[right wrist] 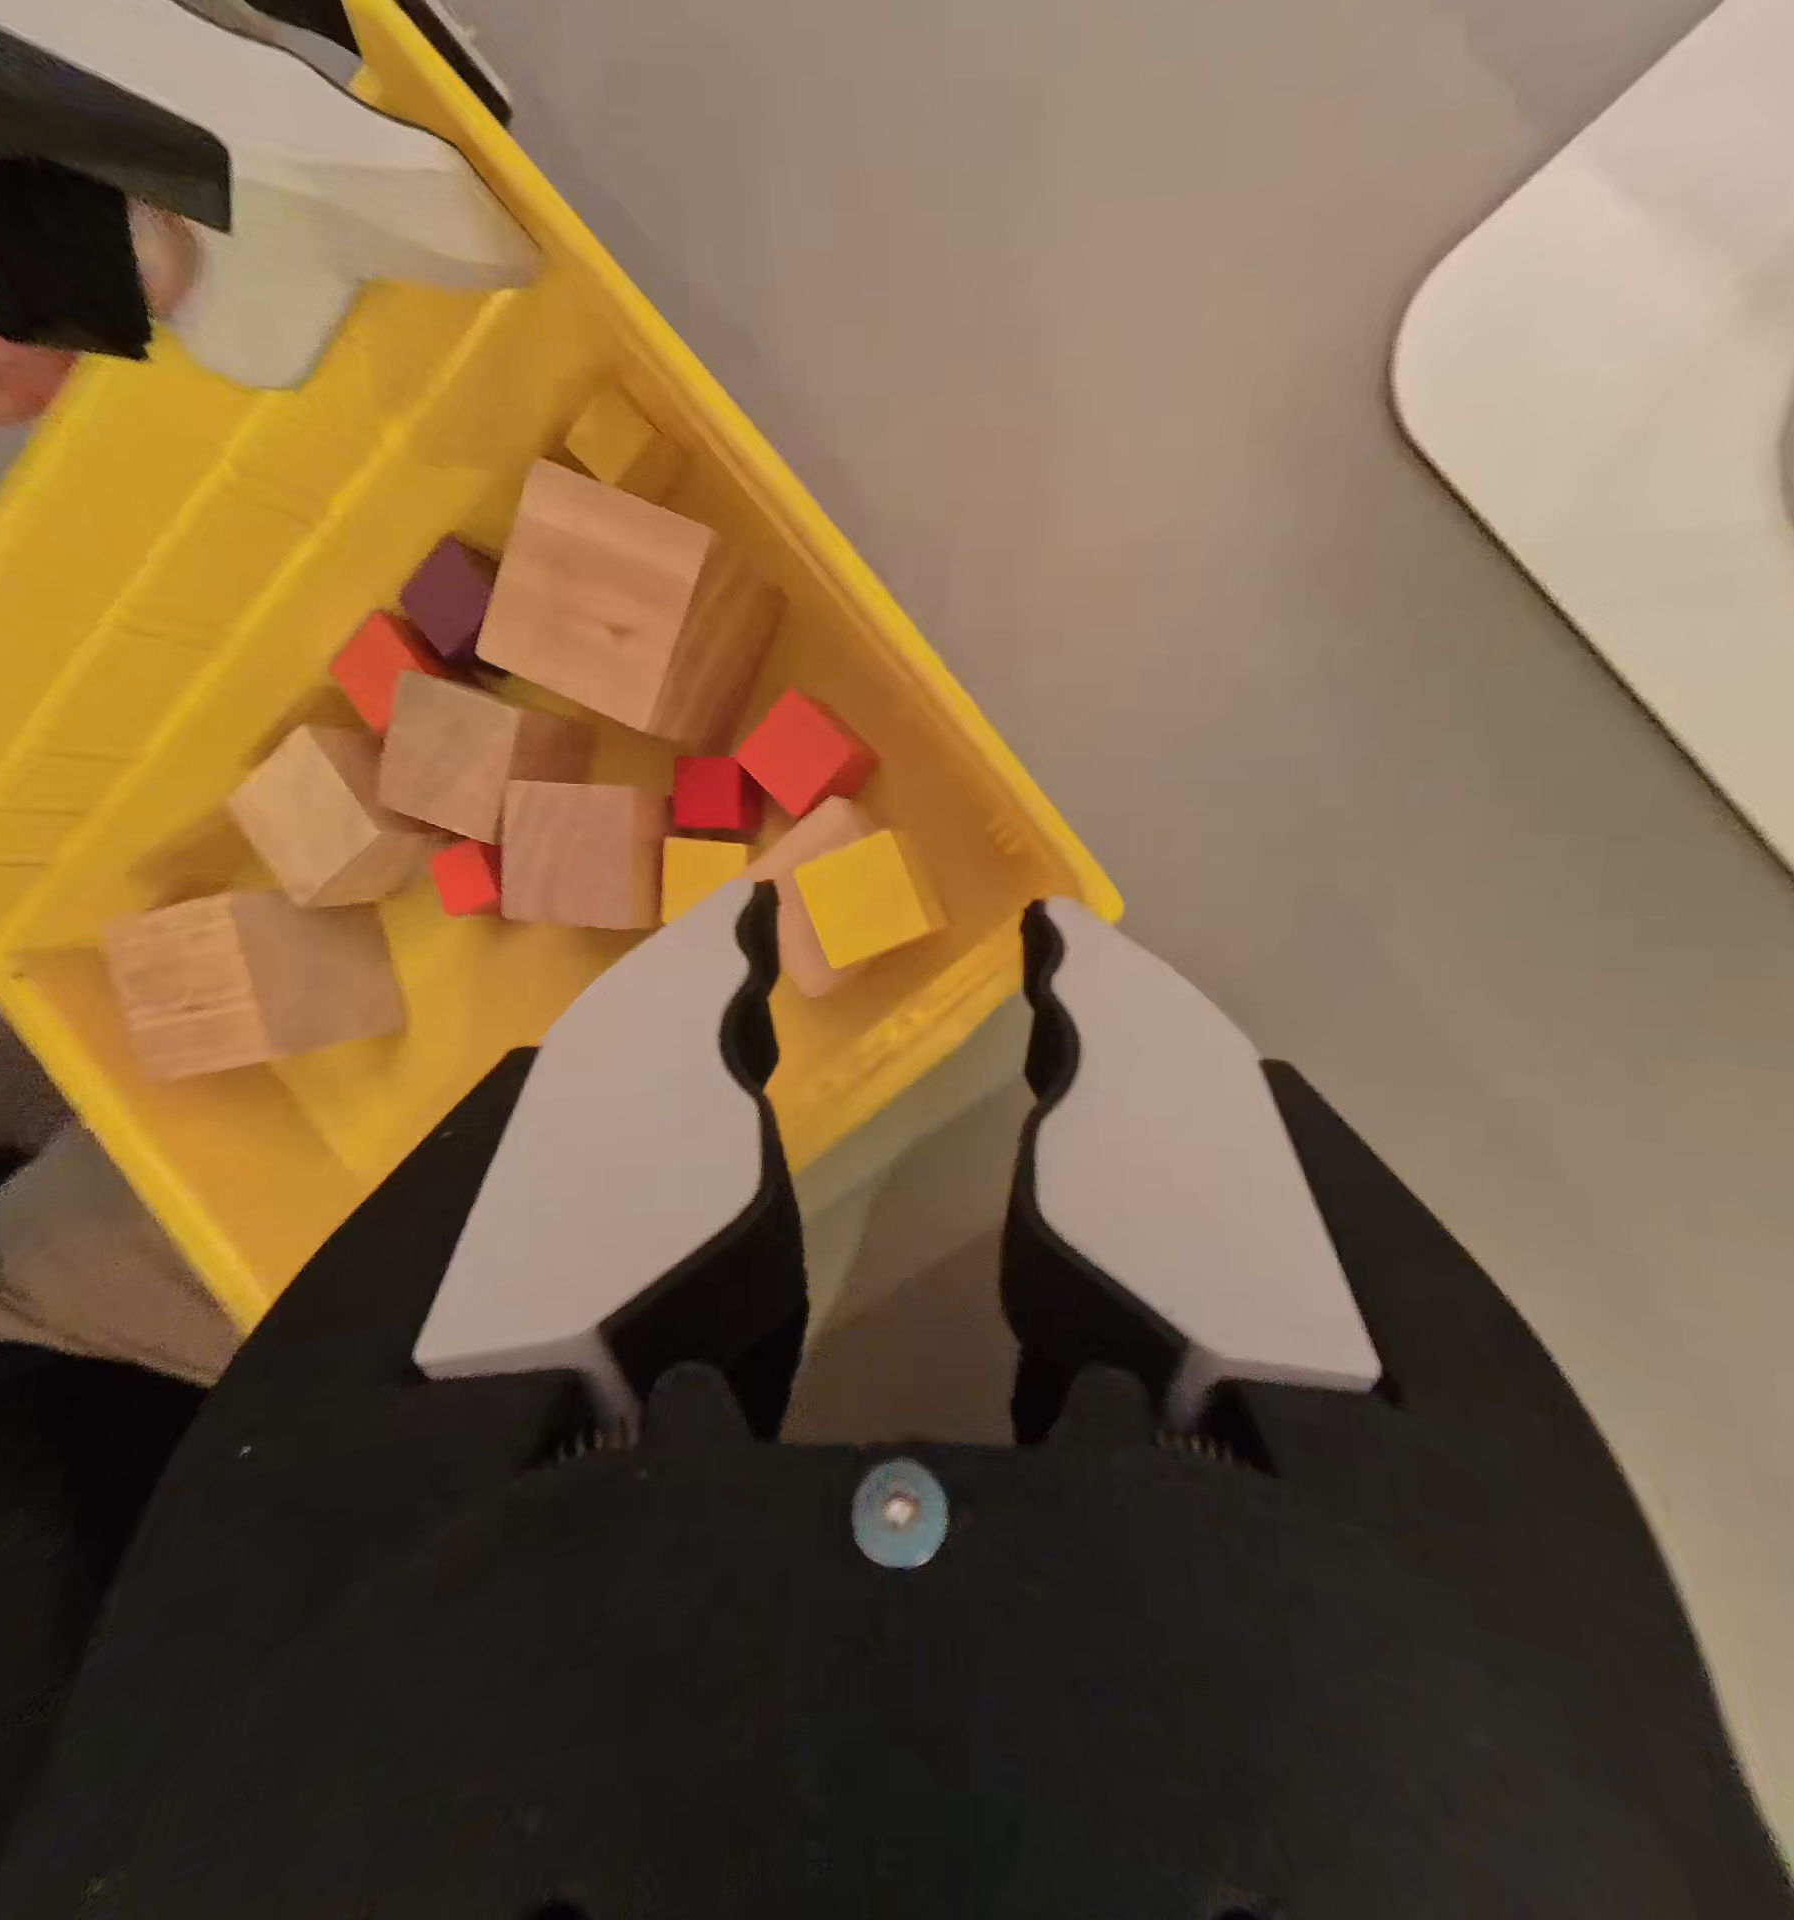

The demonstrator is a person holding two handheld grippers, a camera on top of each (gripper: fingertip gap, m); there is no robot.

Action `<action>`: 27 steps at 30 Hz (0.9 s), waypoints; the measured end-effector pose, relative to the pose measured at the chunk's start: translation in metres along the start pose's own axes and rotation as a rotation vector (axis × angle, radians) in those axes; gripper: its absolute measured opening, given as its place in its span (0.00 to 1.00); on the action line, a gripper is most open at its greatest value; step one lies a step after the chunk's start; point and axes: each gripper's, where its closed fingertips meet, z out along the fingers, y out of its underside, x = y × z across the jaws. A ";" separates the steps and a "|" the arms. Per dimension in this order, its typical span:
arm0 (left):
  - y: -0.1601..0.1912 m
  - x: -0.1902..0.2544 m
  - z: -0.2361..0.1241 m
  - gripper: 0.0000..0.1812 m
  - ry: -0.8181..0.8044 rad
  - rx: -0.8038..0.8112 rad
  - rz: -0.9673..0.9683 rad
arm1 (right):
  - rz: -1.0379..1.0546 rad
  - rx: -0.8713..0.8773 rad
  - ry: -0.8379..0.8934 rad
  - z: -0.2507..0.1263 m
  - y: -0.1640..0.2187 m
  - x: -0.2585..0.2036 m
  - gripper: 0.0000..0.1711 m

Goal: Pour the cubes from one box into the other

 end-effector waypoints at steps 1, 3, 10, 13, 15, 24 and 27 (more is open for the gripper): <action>0.000 0.001 0.003 0.17 0.001 -0.025 0.026 | 0.028 -0.006 -0.028 0.005 -0.004 0.000 0.20; 0.002 0.001 0.007 0.15 0.002 -0.073 0.067 | 0.022 -0.051 -0.016 0.013 -0.006 0.004 0.17; 0.005 0.006 0.019 0.14 0.043 -0.153 0.124 | 0.005 -0.123 -0.002 -0.007 -0.009 0.005 0.17; 0.005 0.006 0.020 0.14 0.056 -0.152 0.122 | 0.040 -0.089 0.059 -0.031 -0.011 0.024 0.20; 0.004 0.007 0.021 0.15 0.066 -0.155 0.121 | 0.058 -0.135 0.063 -0.026 -0.004 0.030 0.25; 0.004 0.007 0.029 0.15 0.032 -0.173 0.153 | 0.098 -0.248 0.017 0.029 0.013 0.030 0.14; 0.002 0.008 0.030 0.14 0.031 -0.159 0.155 | 0.056 -0.231 0.042 0.028 0.016 0.038 0.04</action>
